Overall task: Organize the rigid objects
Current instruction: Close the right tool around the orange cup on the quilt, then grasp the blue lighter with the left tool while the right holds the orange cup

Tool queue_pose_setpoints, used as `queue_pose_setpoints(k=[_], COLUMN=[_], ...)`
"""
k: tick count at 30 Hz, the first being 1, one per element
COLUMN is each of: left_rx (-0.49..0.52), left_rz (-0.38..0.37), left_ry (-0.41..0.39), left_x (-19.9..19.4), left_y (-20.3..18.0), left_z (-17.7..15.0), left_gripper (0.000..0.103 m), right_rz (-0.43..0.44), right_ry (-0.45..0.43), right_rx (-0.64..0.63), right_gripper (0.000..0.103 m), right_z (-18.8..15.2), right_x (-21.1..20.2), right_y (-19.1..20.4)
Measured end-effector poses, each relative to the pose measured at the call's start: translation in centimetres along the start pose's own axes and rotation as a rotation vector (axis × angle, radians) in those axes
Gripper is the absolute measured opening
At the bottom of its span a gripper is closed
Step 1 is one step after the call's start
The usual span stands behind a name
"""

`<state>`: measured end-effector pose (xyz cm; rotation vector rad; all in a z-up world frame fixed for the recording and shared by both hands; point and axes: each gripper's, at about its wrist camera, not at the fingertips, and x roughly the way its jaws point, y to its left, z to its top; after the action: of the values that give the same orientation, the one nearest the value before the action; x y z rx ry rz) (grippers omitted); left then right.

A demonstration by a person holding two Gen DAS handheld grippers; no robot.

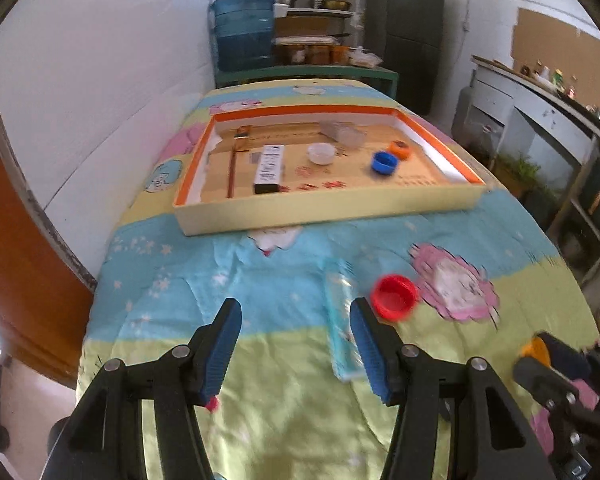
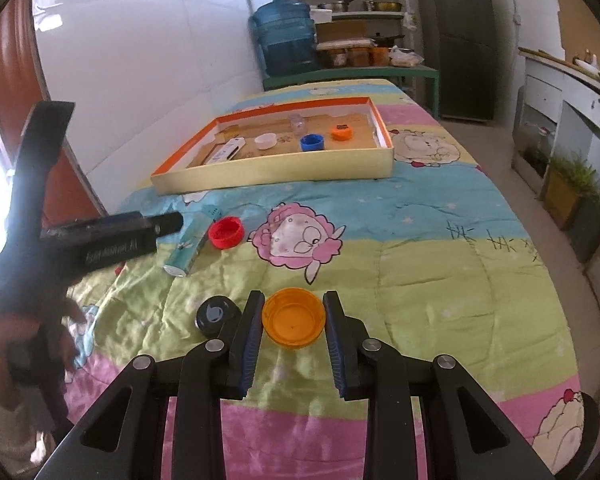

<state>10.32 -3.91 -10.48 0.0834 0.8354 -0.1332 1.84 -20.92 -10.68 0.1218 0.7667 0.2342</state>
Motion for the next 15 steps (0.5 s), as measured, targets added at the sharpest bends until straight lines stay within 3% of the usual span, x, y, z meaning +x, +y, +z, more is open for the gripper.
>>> queue_pose_setpoints(k=[15], left_rx=[0.036], left_rz=[-0.023], left_ry=[0.071], left_x=[2.7], left_y=[-1.9], left_z=[0.0], left_gripper=[0.056], right_rz=[0.013], right_ry=[-0.003], right_rx=[0.040], right_gripper=[0.030], right_z=[-0.4], right_x=[-0.3], right_y=[-1.1])
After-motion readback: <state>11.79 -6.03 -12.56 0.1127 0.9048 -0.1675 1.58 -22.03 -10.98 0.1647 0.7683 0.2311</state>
